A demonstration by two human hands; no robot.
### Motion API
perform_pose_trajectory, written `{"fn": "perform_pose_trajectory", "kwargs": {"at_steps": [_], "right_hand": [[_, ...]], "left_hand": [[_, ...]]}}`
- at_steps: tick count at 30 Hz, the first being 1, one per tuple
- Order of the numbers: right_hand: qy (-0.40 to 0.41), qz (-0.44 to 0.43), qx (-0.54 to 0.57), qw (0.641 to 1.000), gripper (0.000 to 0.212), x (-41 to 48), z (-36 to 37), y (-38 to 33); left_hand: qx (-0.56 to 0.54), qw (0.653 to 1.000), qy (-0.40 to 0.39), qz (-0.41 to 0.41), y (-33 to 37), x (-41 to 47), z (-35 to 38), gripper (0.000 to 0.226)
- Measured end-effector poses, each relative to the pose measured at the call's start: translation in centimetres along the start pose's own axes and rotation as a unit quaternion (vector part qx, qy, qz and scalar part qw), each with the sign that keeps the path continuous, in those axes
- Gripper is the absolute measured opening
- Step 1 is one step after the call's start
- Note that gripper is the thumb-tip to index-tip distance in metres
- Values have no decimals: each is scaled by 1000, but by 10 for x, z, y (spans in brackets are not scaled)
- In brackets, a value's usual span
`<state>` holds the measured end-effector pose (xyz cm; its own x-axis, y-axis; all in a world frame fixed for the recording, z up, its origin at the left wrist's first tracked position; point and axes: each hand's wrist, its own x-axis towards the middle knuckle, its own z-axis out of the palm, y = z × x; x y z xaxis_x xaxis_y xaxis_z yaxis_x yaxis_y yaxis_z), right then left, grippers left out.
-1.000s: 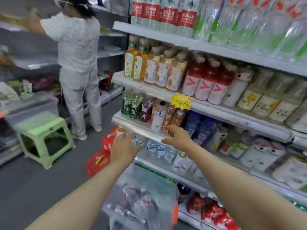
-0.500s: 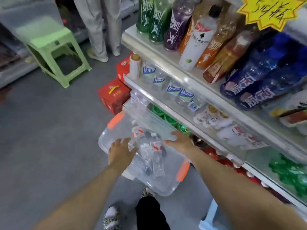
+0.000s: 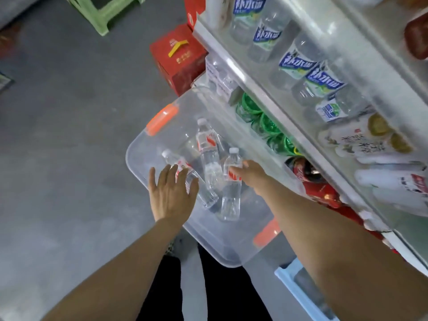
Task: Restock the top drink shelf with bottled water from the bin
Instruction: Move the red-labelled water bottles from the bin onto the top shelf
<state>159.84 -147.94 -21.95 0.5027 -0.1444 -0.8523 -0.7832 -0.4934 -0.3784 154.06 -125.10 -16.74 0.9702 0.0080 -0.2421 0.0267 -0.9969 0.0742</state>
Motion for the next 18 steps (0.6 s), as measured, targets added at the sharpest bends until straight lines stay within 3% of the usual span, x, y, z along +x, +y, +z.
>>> {"fn": "perform_pose_trajectory", "kwargs": {"at_steps": [9, 15, 18], "right_hand": [[-16, 6, 49, 999, 33, 30, 7, 5], [-35, 58, 156, 985, 21, 37, 8, 11], [-22, 62, 147, 987, 22, 39, 12, 6]], "left_hand": [[14, 1000, 10, -16, 2, 1, 5, 53], [15, 999, 15, -24, 2, 1, 5, 54], [20, 999, 7, -26, 2, 0, 3, 54]]}}
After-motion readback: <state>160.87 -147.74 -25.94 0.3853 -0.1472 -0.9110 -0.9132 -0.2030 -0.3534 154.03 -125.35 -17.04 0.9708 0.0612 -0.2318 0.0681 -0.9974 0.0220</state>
